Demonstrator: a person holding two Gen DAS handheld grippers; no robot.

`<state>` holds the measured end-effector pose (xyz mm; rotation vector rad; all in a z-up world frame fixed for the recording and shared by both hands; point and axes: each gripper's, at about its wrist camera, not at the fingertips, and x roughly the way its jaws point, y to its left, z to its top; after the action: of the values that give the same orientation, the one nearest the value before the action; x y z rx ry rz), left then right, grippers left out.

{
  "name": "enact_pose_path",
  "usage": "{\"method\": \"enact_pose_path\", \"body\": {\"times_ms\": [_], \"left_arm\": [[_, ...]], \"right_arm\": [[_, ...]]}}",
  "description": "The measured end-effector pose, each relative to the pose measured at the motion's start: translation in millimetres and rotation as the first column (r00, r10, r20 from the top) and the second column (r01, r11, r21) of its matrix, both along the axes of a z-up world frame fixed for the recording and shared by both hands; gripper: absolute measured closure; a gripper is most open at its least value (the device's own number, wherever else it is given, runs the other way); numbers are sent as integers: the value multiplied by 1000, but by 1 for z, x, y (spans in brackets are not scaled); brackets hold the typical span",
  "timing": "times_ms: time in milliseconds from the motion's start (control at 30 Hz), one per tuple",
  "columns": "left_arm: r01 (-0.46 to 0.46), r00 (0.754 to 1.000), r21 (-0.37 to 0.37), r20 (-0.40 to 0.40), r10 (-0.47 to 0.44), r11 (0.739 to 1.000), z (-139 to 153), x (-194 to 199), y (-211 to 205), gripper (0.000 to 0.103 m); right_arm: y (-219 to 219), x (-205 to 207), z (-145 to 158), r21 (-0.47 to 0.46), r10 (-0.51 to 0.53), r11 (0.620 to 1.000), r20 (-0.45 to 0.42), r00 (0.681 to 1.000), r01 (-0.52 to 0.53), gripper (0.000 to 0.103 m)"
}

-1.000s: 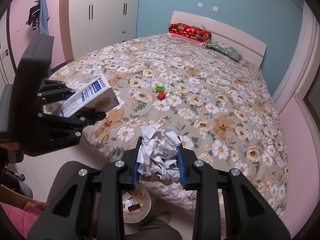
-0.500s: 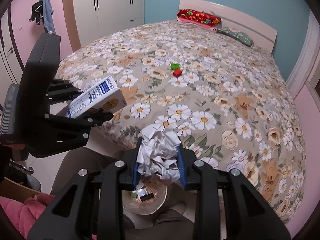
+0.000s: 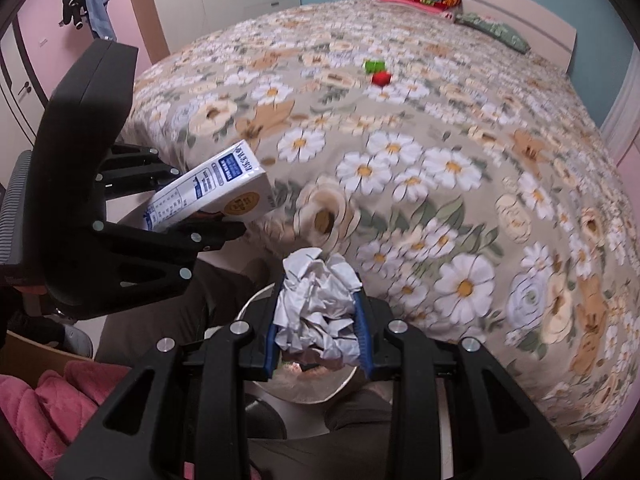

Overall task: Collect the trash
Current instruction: 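Carry the milk carton and crumpled paper with both tools over the bin, then open both tools to drop the milk carton and paper into the bin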

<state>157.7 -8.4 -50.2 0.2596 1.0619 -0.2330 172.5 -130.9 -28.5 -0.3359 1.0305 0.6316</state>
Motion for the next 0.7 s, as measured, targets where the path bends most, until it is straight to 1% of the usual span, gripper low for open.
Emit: {"method": "enact_pose_path", "body": {"times_ms": [167, 367, 700], "left_arm": [[15, 999, 7, -49, -15, 1000, -28, -3, -8, 65], [21, 994, 7, -105, -20, 1000, -58, -3, -12, 65], [17, 975, -4, -221, -17, 1000, -114, -4, -17, 65]], "right_arm": [[0, -1, -28, -6, 1, 1000, -54, 999, -1, 71], [-3, 0, -67, -36, -6, 999, -127, 992, 2, 71], [-1, -1, -128, -68, -15, 998, -234, 972, -1, 71]]}}
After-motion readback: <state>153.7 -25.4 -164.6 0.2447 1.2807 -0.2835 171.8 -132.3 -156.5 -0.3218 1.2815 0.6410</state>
